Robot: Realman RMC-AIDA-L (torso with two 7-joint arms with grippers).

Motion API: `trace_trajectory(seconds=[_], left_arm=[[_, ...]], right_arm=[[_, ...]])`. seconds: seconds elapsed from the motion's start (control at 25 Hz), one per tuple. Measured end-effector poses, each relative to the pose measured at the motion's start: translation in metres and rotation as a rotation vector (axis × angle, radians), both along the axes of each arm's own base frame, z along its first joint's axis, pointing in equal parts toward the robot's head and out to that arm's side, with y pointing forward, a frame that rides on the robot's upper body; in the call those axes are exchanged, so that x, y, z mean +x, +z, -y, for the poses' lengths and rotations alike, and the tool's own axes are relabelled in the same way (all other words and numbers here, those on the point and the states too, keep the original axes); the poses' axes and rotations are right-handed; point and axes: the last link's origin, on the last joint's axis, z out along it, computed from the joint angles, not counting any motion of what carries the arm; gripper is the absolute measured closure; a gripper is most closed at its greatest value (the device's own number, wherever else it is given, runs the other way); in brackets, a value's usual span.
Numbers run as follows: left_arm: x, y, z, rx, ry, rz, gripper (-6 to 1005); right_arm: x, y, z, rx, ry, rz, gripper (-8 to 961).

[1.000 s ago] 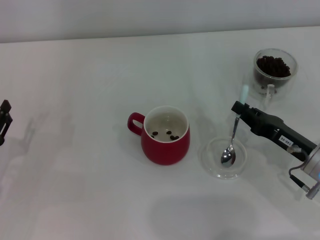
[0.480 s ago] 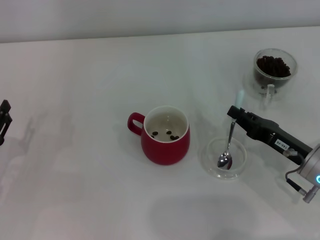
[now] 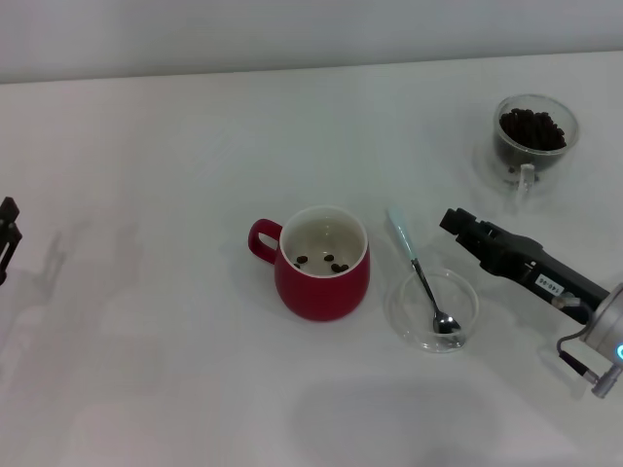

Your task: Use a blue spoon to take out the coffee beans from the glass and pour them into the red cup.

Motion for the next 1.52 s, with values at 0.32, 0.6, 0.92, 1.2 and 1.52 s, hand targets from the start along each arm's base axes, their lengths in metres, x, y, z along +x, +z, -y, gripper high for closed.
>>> trace_trajectory(seconds=[0.32,0.6,0.92,1.2,1.52], left_arm=[[-0.004,0.001,0.004,0.006,0.017,-0.001,406],[-0.005,0.003,0.002,0.017,0.026,0.0,407],[-0.009,0.016,-0.003,0.1,0.06,0.029,407],[-0.012,0.044,-0.001,0.292,0.083,0.098,407],[-0.006,0.05,-0.008,0.349,0.072,0.13,407]], right_arm=[[0.02,0.039,-0.006,0.177,-0.037,0.036,728],[0.038,0.078,-0.017,0.466,-0.044,0.304,718],[0.062,0.106,-0.025,0.671,-0.175,0.615,706],[0.079,0.132,-0.031,0.727,-0.253,0.785,696],[0.083,0.14,-0.038,0.721,-0.265,0.847,684]])
